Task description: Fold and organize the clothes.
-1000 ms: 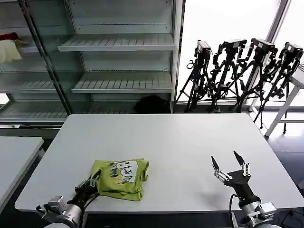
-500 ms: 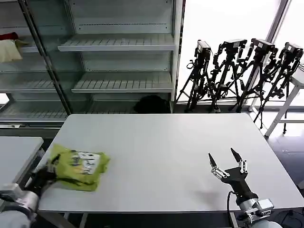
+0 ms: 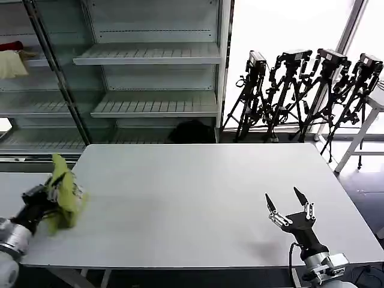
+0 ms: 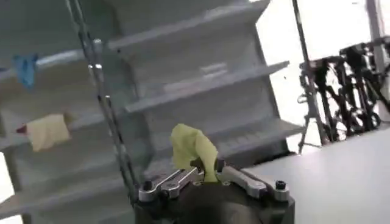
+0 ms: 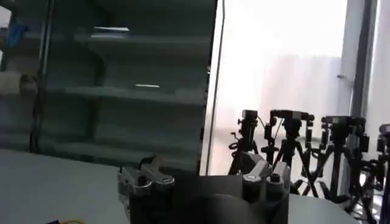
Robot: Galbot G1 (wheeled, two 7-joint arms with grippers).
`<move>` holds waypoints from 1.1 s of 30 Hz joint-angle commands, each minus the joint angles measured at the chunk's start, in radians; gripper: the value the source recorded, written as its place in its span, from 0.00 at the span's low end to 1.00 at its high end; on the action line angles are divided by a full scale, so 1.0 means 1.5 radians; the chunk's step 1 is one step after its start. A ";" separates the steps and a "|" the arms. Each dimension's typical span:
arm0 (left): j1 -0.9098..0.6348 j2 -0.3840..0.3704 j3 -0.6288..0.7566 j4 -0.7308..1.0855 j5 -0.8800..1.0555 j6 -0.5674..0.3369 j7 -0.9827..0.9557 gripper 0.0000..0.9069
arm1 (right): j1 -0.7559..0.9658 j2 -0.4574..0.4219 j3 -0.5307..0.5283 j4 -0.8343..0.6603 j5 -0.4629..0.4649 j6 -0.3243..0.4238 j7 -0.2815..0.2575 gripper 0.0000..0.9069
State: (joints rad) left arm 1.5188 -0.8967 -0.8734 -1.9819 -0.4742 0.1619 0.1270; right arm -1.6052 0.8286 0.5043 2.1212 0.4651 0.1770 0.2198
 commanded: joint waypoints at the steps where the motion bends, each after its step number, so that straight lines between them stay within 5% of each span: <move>1: -0.061 -0.105 0.315 0.057 0.140 -0.034 0.035 0.01 | -0.023 0.002 0.006 -0.005 -0.008 0.017 -0.004 1.00; 11: -0.159 0.027 0.320 -0.131 -0.033 0.109 -0.066 0.03 | -0.018 0.006 0.003 -0.005 -0.013 0.017 -0.007 1.00; 18: -0.179 0.029 0.429 -0.099 0.008 0.125 -0.112 0.06 | -0.012 0.017 0.003 0.003 -0.023 0.012 -0.008 1.00; 19: -0.180 0.023 0.448 -0.098 0.020 0.125 -0.122 0.14 | -0.012 0.018 0.004 0.004 -0.025 0.012 -0.008 1.00; 20: -0.184 0.017 0.472 -0.100 0.025 0.127 -0.139 0.90 | -0.012 0.018 0.005 0.005 -0.025 0.010 -0.008 1.00; 21: -0.191 0.008 0.487 -0.102 0.031 0.131 -0.157 1.00 | -0.013 0.019 0.006 0.006 -0.025 0.009 -0.008 1.00; 33: -0.317 -0.040 0.544 -0.217 -0.104 0.131 -0.293 1.00 | -0.004 0.027 0.003 0.009 -0.035 -0.005 -0.008 1.00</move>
State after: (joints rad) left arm 1.1908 -0.9297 -0.1700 -2.1832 -0.4844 0.3404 -0.1495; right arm -1.6211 0.8648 0.5124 2.1301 0.4181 0.1798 0.2083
